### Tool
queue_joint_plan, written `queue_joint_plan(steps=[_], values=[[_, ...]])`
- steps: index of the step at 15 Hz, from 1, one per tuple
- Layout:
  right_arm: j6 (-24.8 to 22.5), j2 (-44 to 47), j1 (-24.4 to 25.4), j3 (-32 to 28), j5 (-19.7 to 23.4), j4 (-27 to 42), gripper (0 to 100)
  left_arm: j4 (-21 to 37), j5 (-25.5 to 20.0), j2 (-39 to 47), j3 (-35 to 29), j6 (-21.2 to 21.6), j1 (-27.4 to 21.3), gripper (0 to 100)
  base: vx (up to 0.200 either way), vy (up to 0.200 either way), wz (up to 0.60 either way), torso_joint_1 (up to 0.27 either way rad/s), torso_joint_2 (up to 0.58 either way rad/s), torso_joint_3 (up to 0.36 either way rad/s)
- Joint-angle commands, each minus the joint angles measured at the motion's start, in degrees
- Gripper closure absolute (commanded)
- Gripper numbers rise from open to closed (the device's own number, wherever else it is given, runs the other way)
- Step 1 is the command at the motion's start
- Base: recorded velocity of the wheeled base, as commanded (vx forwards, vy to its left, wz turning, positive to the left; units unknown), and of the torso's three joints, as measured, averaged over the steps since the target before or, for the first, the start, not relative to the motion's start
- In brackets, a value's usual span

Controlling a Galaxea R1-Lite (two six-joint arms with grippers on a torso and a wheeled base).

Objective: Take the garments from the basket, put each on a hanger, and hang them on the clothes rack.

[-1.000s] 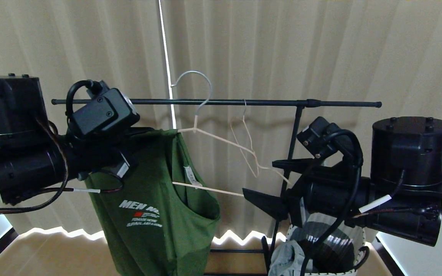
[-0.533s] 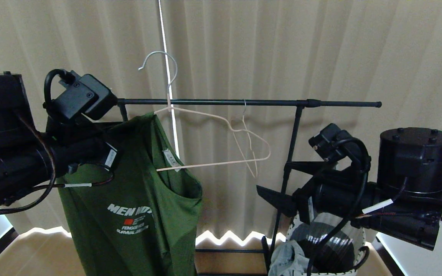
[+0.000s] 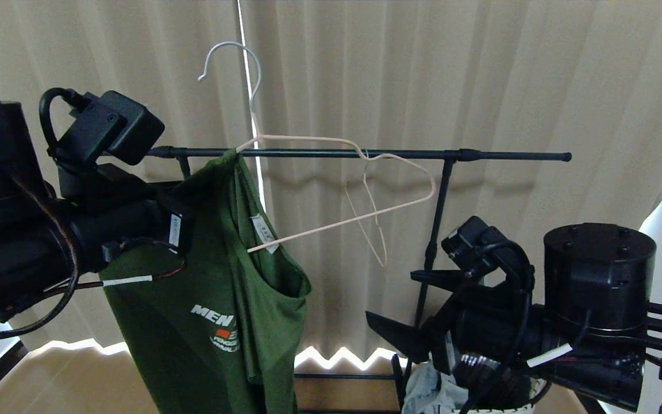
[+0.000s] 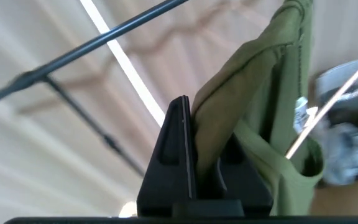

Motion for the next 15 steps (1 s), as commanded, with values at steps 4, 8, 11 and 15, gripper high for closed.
queue_joint_plan(steps=[4, 8, 11, 15], values=[[1.3, 7.6, 2.7, -0.7, -0.1, -10.1, 0, -0.2, -0.1, -0.2, -0.4, -3.0, -4.0, 100, 0.0, 0.0, 0.0, 0.0, 0.0, 0.0], [1.4, 9.9, 2.6, -3.9, 0.0, -10.9, 0, -0.6, -0.2, -1.8, -0.6, -3.2, -7.7, 100, 0.0, 0.0, 0.0, 0.0, 0.0, 0.0], [1.6, 11.4, 1.3, -5.2, 0.0, -11.2, 0, -0.6, -0.2, -3.0, -0.5, -3.0, -9.2, 100, 0.0, 0.0, 0.0, 0.0, 0.0, 0.0], [1.9, 12.5, 0.3, -5.0, 0.0, -11.2, 0, -0.6, -0.4, -3.9, -0.6, -3.1, -9.4, 100, 0.0, 0.0, 0.0, 0.0, 0.0, 0.0]])
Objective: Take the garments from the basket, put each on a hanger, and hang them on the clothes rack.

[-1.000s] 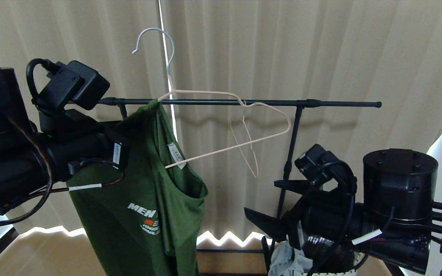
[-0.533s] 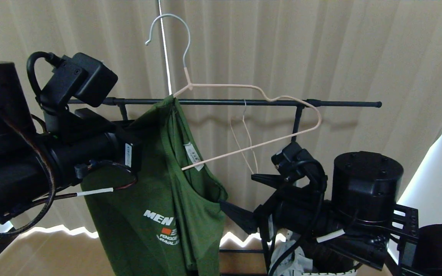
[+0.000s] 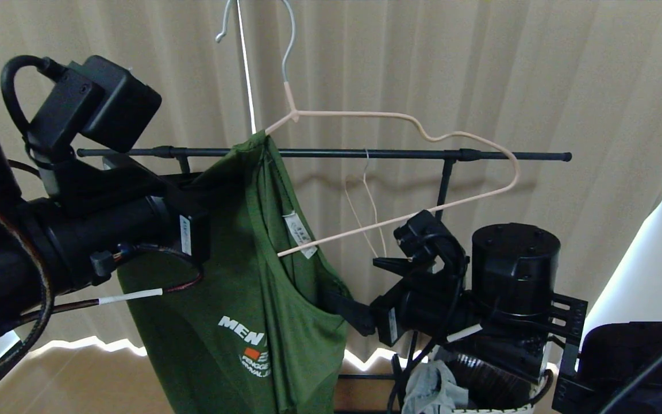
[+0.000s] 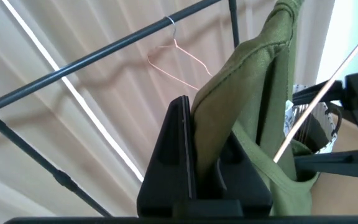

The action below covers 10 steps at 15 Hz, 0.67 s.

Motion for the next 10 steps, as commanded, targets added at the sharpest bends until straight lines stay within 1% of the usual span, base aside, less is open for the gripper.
queue_joint_plan(steps=[1, 3, 4, 6, 9, 10], values=[[0.3, 0.6, -0.1, 0.5, -0.1, 0.0, 0, 0.0, 0.1, -0.5, -0.2, 0.0, 0.1, 100, 0.0, 0.0, 0.0, 0.0, 0.0, 0.0], [0.3, 0.2, -0.3, 1.6, -0.9, 0.0, 0, -0.1, 0.2, -0.6, -0.2, 0.0, 0.6, 100, 0.0, 0.0, 0.0, 0.0, 0.0, 0.0], [0.3, 0.0, -0.8, 2.4, -1.7, -0.1, 100, 0.0, 0.2, -0.7, -0.2, 0.0, 1.1, 100, 0.0, 0.0, 0.0, 0.0, 0.0, 0.0], [0.3, -0.5, -1.6, 3.4, -2.4, 0.0, 100, 0.0, 0.2, -0.8, -0.2, 0.0, 1.3, 100, 0.0, 0.0, 0.0, 0.0, 0.0, 0.0], [0.2, -3.5, -5.8, 5.5, -2.5, 0.0, 100, 0.1, 0.3, -0.8, 0.5, 0.8, 3.5, 100, 0.0, 0.0, 0.0, 0.0, 0.0, 0.0], [0.1, -4.4, -7.3, 6.0, -2.5, 0.0, 100, 0.1, 0.3, -0.9, 1.5, 1.9, 4.2, 100, 0.0, 0.0, 0.0, 0.0, 0.0, 0.0]])
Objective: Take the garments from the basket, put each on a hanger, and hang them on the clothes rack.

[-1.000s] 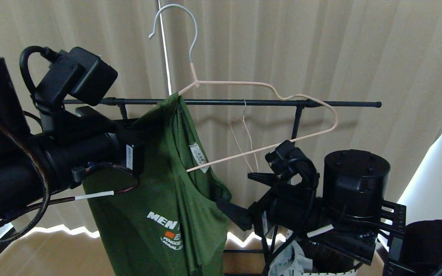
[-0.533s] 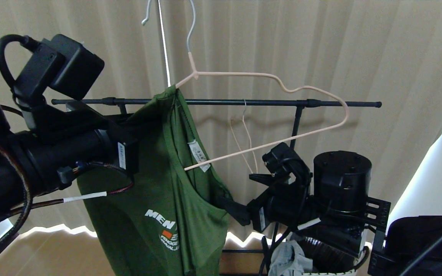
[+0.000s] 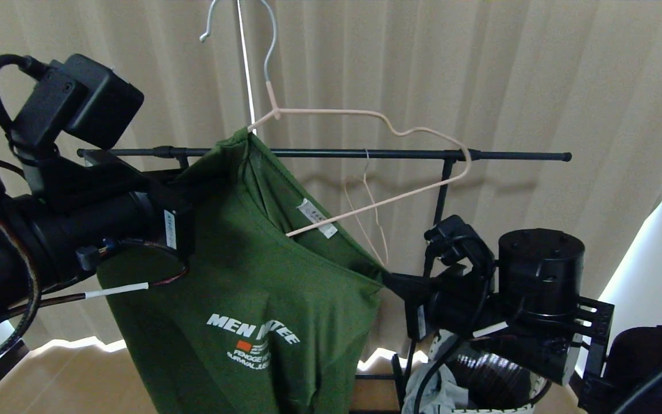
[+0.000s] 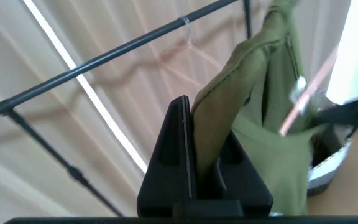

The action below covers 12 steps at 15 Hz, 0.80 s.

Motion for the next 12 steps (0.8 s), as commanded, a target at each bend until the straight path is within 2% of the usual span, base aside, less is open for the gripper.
queue_joint_plan(steps=[1, 4, 5, 6, 9, 12], values=[[-0.1, -2.9, -4.0, 0.9, 0.0, 0.0, 100, -0.1, 0.1, 0.0, 2.5, 3.3, 2.0, 100, 0.0, 0.0, 0.0, 0.0, 0.0, 0.0], [-0.3, -4.2, -8.7, 0.0, 0.0, 0.0, 100, -2.2, 0.0, 0.0, 7.5, 13.4, 4.7, 100, 0.0, 0.0, 0.0, 0.0, 0.0, 0.0], [-0.3, -4.2, -8.7, -0.1, 0.0, 0.0, 100, -2.3, 0.0, 0.0, 7.5, 13.5, 4.7, 100, 0.0, 0.0, 0.0, 0.0, 0.0, 0.0], [-0.3, -4.2, -9.5, -0.8, 0.0, 0.0, 100, -4.8, 0.0, 0.3, 9.9, 17.1, 6.1, 100, 0.0, 0.0, 0.0, 0.0, 0.0, 0.0], [-0.3, -4.0, -9.6, -1.6, 0.1, 0.1, 100, -6.1, 0.1, 0.3, 12.0, 21.0, 8.4, 100, 0.0, 0.0, 0.0, 0.0, 0.0, 0.0], [-0.4, -4.3, -9.5, -2.0, 0.6, 0.1, 100, -6.1, 0.1, 0.6, 13.3, 21.7, 9.0, 100, 0.0, 0.0, 0.0, 0.0, 0.0, 0.0]])
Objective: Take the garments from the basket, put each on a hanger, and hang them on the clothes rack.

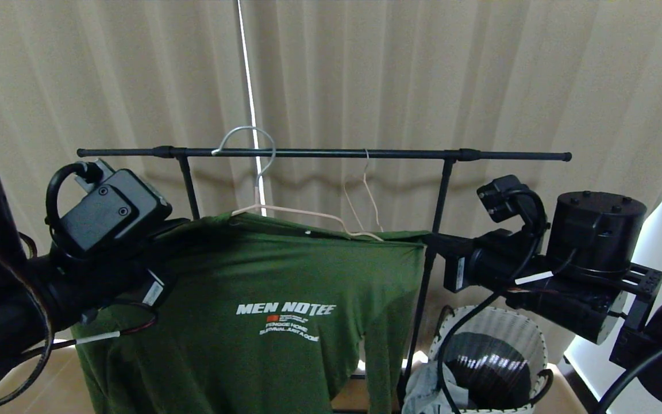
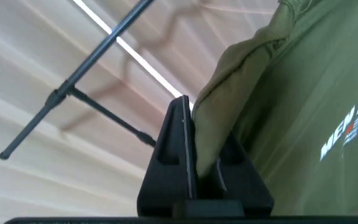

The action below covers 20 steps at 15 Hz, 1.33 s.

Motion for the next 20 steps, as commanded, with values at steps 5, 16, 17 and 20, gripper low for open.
queue_joint_plan(steps=[5, 16, 17, 20], values=[[-5.3, -4.0, 6.1, 1.4, 0.2, 5.0, 100, -1.9, 5.9, 3.8, -0.2, -1.1, 0.0, 100, 0.0, 0.0, 0.0, 0.0, 0.0, 0.0], [-18.7, -2.7, 10.0, -5.0, 0.4, 5.2, 0, -5.8, 6.7, 5.8, 1.3, -13.3, -6.7, 100, 0.0, 0.0, 0.0, 0.0, 0.0, 0.0], [-20.6, -1.7, 10.0, -7.5, 0.4, 5.3, 0, -5.9, 6.7, 5.8, 1.5, -13.2, -7.1, 100, 0.0, 0.0, 0.0, 0.0, 0.0, 0.0], [-23.3, 0.9, 9.9, -12.3, 0.3, 7.5, 0, -5.9, 6.6, 5.6, 1.7, -13.4, -8.2, 100, 0.0, 0.0, 0.0, 0.0, 0.0, 0.0]])
